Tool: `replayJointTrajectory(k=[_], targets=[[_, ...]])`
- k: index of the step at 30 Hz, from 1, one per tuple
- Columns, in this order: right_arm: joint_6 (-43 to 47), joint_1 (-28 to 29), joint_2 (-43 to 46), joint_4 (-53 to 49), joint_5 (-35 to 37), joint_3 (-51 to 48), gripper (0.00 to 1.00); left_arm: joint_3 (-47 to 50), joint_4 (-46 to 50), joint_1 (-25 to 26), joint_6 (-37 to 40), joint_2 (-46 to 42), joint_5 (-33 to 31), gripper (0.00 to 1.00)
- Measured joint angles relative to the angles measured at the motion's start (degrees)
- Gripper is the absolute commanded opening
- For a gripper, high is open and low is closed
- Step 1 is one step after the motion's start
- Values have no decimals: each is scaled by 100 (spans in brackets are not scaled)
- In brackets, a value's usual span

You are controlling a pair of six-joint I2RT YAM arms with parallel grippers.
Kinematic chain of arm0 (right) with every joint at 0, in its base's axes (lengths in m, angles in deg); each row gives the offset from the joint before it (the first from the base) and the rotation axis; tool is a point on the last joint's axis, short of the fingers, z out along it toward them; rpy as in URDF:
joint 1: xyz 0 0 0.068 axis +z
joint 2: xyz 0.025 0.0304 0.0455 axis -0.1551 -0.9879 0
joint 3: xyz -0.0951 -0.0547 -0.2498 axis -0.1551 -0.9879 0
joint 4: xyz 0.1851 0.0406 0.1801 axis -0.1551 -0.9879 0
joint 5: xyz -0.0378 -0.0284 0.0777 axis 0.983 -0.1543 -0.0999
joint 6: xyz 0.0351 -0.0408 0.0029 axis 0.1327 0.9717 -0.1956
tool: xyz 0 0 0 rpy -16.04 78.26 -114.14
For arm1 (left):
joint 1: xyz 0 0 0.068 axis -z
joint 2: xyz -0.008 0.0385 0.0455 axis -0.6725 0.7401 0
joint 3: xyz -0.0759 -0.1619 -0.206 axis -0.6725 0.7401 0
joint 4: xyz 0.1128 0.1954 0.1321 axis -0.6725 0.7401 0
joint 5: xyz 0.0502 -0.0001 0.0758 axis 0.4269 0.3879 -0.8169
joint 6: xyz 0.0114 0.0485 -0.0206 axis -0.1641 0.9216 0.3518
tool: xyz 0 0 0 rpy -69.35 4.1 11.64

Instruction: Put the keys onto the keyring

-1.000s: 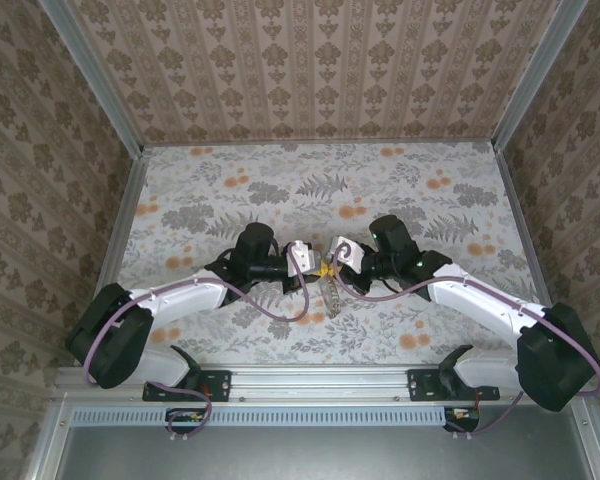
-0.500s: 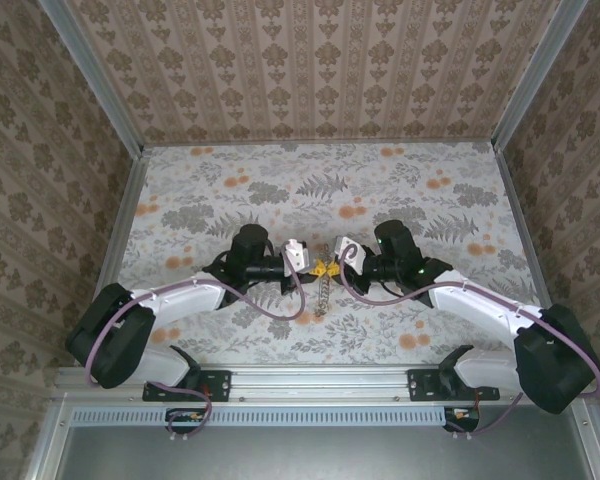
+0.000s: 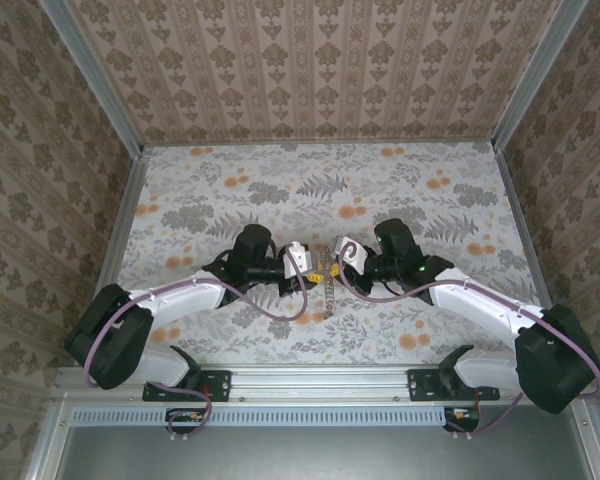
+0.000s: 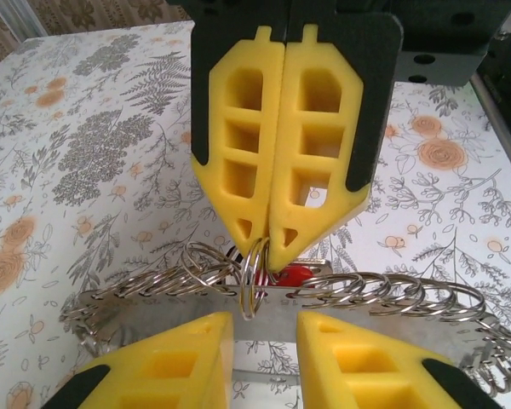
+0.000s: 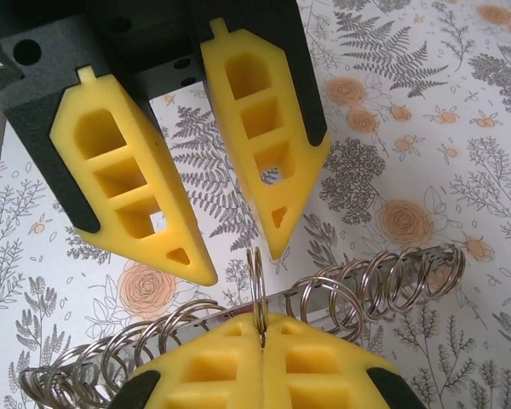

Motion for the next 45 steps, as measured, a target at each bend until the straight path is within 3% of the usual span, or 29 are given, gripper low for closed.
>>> replayJointTrajectory(k=[8, 16, 19, 33, 45], targets=[[107, 70, 0, -195, 107, 127, 1, -105, 50, 98, 28, 0, -81, 26], [188, 85, 0, -278, 168, 144, 1, -173, 81, 122, 33, 4, -85, 13], [188, 85, 0, -313, 170, 146, 2, -190, 109, 122, 59, 4, -107, 3], [179, 101, 7, -345, 168, 146, 3, -474, 385, 162, 142, 221, -11, 11], [181, 101, 13, -345, 173, 144, 5, -560, 608, 160, 271, 221, 26, 0]])
